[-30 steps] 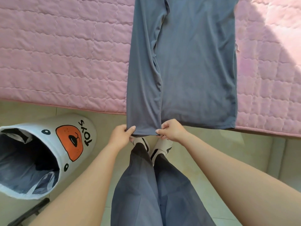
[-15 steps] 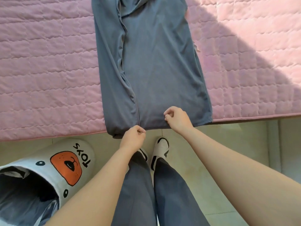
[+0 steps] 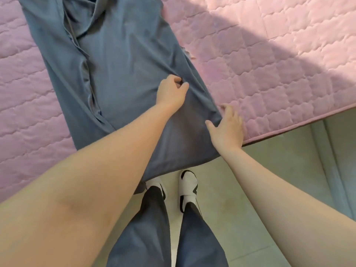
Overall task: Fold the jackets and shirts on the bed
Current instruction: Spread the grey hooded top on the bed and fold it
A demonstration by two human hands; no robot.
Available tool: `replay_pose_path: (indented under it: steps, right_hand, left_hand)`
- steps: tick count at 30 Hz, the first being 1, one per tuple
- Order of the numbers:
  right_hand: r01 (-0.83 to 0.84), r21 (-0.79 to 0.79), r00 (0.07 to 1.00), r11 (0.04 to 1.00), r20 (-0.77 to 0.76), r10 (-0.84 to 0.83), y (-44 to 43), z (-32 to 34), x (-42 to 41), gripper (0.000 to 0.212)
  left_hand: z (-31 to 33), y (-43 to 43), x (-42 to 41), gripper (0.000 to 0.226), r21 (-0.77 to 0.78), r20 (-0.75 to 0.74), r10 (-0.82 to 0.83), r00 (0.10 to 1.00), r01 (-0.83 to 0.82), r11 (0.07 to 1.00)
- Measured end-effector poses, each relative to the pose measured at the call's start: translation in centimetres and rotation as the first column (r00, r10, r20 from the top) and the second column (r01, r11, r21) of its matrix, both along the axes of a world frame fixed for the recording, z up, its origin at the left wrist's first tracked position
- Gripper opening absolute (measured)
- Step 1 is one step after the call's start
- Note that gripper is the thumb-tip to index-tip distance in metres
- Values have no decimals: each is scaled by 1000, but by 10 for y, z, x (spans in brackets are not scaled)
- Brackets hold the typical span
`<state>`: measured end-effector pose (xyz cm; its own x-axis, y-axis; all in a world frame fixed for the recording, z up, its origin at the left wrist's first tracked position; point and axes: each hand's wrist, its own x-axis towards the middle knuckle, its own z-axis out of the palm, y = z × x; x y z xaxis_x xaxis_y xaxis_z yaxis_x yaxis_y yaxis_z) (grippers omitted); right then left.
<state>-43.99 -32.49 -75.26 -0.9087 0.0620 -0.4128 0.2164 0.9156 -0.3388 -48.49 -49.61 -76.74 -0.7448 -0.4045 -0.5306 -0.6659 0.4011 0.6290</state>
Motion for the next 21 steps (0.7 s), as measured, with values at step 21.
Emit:
replay_pose_path:
  steps: [21]
  right_hand:
    - [-654,-389,533,649,371,760,-80,27,63,77]
  left_hand:
    - [25,-124,36,10,233,379,342,860,-447,864]
